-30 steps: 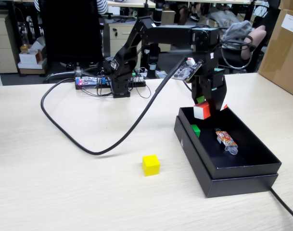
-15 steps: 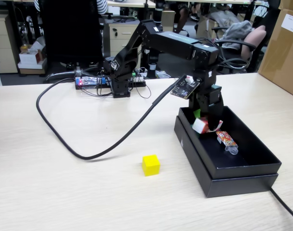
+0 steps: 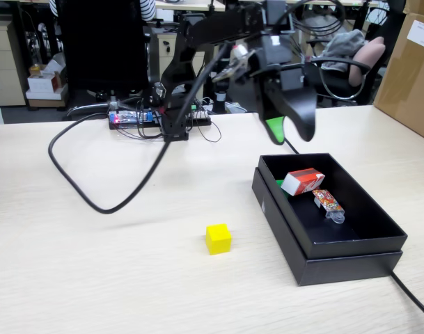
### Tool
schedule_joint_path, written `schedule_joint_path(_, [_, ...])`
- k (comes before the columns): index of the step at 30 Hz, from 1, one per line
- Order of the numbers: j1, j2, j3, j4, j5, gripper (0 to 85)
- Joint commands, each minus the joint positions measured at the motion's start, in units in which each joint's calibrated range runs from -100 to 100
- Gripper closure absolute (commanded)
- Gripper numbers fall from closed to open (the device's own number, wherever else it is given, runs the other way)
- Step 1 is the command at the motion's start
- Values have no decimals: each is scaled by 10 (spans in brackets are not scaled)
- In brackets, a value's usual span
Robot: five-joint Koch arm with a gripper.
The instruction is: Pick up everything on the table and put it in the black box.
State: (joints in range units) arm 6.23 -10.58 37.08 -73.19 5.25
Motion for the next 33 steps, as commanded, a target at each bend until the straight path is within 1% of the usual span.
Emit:
schedule_joint_path(1, [-33, -10, -16, 14, -21, 462])
schedule_joint_path(8, [-71, 62, -110, 89, -40, 460])
schedule_joint_path(16, [-71, 105, -120, 176, -52, 462])
schedule_joint_path(24, [-66, 158, -116, 196, -53, 462])
schedule_joint_path(33, [-77, 202, -117, 209, -55, 462])
